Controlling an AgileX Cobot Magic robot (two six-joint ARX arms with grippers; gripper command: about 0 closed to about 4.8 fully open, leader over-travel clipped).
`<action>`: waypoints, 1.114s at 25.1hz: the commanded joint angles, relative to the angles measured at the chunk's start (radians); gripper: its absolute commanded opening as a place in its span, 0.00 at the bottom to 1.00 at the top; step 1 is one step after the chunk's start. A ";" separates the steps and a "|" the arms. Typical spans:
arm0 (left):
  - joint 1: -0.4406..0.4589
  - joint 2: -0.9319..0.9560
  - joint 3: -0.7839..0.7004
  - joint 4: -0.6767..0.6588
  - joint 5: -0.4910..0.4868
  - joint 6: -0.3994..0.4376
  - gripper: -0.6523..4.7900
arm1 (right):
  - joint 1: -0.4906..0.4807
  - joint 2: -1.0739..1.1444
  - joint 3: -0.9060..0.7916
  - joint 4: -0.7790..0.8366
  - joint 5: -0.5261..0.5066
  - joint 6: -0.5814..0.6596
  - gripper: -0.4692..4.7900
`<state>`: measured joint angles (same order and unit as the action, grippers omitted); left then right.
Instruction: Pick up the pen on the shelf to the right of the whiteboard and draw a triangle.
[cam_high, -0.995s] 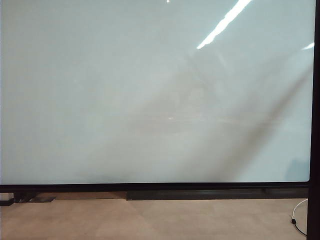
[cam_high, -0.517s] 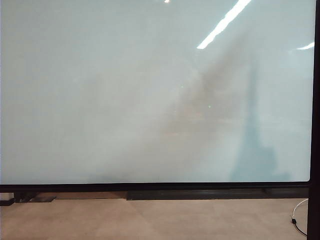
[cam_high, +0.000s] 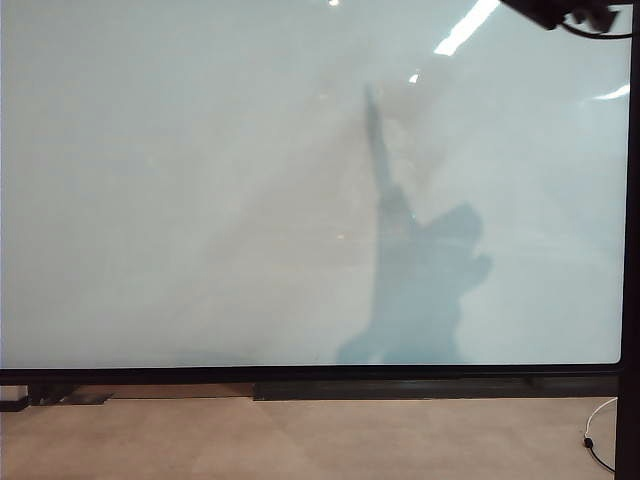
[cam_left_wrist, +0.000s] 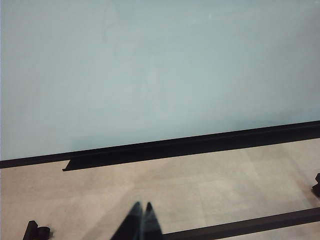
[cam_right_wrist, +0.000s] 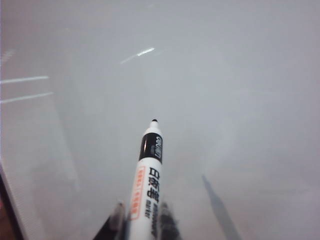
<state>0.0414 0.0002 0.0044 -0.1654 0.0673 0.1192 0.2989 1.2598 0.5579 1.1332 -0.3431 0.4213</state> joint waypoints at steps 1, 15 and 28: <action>0.000 0.000 0.003 -0.006 0.004 0.001 0.11 | -0.003 0.034 0.009 0.079 -0.012 0.076 0.08; 0.000 0.000 0.003 -0.006 0.004 0.001 0.11 | -0.003 0.098 0.076 0.105 -0.146 0.011 0.08; 0.000 0.000 0.003 -0.006 0.003 0.001 0.11 | 0.094 0.097 0.260 -0.627 -0.009 -0.700 0.08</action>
<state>0.0414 0.0002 0.0044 -0.1654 0.0673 0.1192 0.3721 1.3598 0.8055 0.5301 -0.4290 -0.1730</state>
